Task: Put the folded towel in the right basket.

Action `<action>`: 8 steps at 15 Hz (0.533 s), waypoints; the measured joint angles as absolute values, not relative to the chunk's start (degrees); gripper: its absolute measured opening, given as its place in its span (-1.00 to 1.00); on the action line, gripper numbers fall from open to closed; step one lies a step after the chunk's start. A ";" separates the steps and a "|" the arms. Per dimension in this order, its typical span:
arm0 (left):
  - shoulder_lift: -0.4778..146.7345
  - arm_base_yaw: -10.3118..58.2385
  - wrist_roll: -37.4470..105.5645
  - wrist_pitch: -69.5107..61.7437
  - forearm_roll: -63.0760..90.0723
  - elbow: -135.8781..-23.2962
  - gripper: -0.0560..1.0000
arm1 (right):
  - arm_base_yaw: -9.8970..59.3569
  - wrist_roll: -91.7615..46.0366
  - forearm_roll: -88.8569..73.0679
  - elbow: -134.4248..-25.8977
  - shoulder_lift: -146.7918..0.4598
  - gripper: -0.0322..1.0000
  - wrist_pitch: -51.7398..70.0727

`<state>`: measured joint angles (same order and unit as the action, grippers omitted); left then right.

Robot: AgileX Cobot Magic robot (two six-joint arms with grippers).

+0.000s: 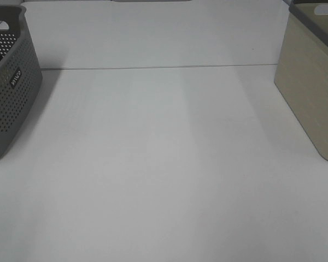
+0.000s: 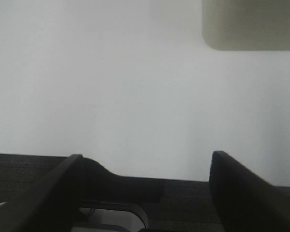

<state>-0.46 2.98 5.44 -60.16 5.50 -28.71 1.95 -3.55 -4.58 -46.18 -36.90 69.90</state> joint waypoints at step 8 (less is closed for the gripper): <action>-0.46 2.98 5.44 -60.16 5.50 -28.71 0.95 | 1.95 -3.50 -4.35 -31.86 -4.53 0.40 69.79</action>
<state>-0.46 2.98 5.44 -60.16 5.50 -28.71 1.95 -3.50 -4.35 -31.86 -4.53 69.79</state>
